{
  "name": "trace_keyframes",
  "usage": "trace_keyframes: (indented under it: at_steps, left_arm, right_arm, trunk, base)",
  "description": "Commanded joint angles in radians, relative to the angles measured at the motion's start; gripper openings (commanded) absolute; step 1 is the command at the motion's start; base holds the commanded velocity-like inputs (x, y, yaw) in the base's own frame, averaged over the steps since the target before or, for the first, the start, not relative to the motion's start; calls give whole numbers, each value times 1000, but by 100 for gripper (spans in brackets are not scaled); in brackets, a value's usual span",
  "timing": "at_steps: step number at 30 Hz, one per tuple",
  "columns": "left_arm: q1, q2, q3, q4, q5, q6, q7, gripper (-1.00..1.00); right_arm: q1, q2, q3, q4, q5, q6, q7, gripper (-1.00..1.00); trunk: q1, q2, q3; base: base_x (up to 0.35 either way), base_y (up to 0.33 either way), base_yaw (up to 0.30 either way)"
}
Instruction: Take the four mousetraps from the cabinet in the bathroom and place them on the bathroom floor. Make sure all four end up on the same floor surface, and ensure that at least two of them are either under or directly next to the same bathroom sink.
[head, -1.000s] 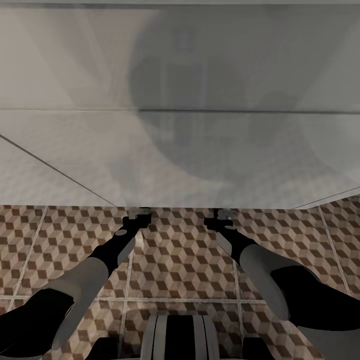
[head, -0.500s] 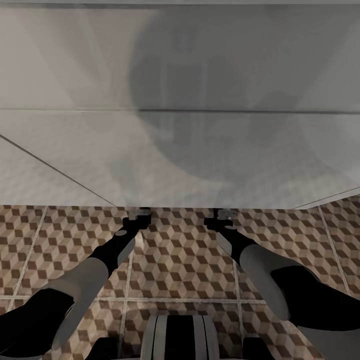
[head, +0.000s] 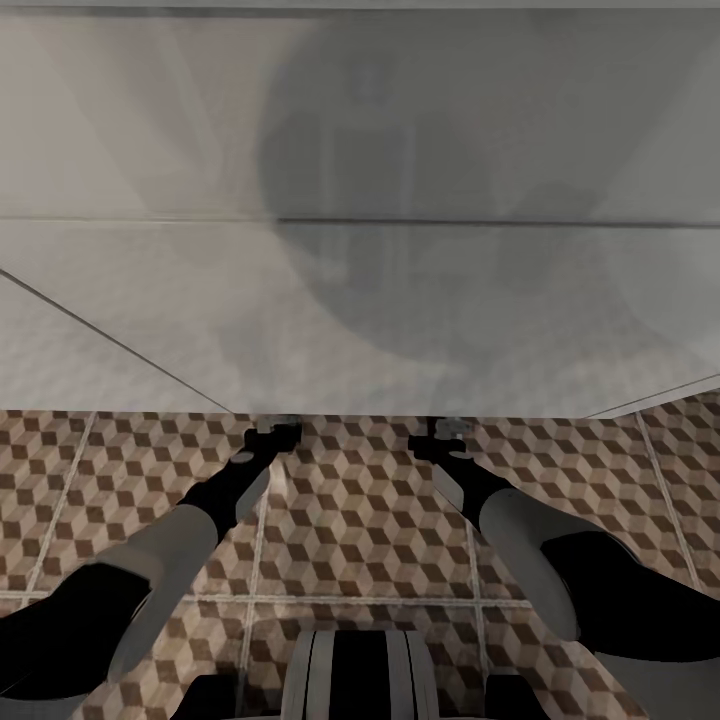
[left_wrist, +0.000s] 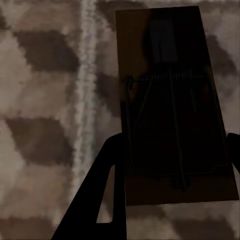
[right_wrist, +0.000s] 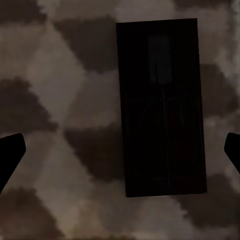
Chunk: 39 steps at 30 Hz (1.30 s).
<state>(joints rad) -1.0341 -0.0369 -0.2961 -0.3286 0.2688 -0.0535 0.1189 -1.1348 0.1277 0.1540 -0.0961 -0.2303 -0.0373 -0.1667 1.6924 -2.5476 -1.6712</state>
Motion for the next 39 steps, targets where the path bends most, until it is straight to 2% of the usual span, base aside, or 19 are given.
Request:
trace_keyframes:
  at_steps: [1, 9, 18, 39]
  left_arm:
    - [-5, -1, -9, 6, 8, -4, 9, -100]
    - [-27, -7, -8, 47, 6, -2, 7, -100]
    - [-29, -7, -8, 56, 6, 13, 7, -100]
    - [-29, -15, -10, 111, 6, 0, 7, -100]
  right_arm:
    - [0, 0, 9, 1, -11, -4, -4, 100]
    - [0, 0, 9, 1, -11, -4, -4, 100]
    - [-1, 0, 9, 1, -11, -4, -4, 100]
    - [-1, -2, 9, 20, -11, -17, -2, 100]
  trunk:
    - [0, 0, 0]
    - [0, 0, 0]
    - [0, 0, 0]
    - [0, 0, 0]
  base:
    - [0, 0, 0]
    - [0, 0, 0]
    - [0, 0, 0]
    - [0, 0, 0]
